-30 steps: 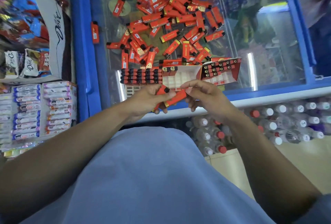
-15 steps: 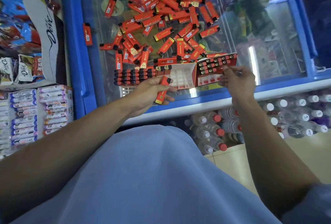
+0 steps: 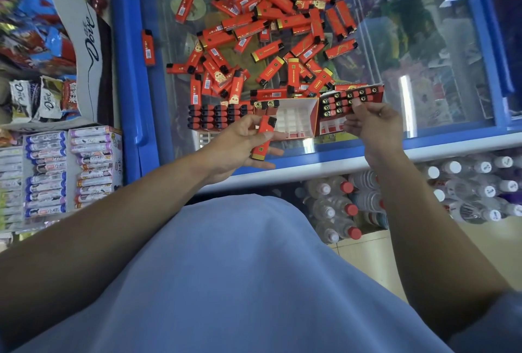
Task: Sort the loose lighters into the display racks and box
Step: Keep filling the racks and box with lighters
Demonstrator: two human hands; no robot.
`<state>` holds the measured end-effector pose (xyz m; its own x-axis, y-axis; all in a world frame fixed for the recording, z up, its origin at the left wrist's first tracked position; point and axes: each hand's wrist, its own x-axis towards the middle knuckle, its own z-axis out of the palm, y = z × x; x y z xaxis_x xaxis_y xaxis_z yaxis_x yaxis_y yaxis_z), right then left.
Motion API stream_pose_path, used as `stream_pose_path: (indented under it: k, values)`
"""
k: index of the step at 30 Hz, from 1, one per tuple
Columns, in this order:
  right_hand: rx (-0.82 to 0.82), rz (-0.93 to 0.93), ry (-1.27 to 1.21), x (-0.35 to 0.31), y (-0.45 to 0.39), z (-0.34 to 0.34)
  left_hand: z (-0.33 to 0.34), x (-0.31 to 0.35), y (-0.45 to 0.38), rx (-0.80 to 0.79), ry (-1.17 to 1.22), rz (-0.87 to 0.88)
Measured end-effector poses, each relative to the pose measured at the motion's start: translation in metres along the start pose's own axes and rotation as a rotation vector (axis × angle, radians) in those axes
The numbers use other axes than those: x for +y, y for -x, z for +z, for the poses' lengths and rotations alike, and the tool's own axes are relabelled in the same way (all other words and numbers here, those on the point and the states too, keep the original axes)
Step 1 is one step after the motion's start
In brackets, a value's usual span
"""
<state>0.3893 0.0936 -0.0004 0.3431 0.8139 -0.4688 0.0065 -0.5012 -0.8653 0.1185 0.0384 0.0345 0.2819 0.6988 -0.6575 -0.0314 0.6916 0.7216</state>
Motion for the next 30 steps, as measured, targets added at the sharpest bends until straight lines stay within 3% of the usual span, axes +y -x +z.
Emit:
stream_pose_path:
  k: [9, 15, 20, 22, 26, 30]
  values:
    - [0.015, 0.037, -0.045, 0.004, -0.002, -0.007, -0.001, -0.004, 0.002, 0.010, -0.009, 0.020]
    - [0.077, 0.022, 0.050, 0.004, -0.009, -0.005, -0.002, -0.002, 0.004, 0.020, -0.014, 0.031]
    - [0.228, -0.195, 0.244, -0.005, 0.009, 0.004, -0.003, -0.003, 0.005, 0.030, -0.015, 0.035]
    - [0.037, -0.287, 0.301, -0.010, 0.029, 0.016, -0.004, -0.004, 0.006, 0.035, -0.024, 0.037]
    - [-0.528, -0.336, 0.449, -0.013, 0.067, 0.049, -0.003, -0.006, 0.006, 0.040, -0.039, 0.044]
    - [-0.633, -0.390, 0.491, -0.006, 0.081, 0.070, -0.001, -0.007, 0.006, 0.021, -0.040, 0.047]
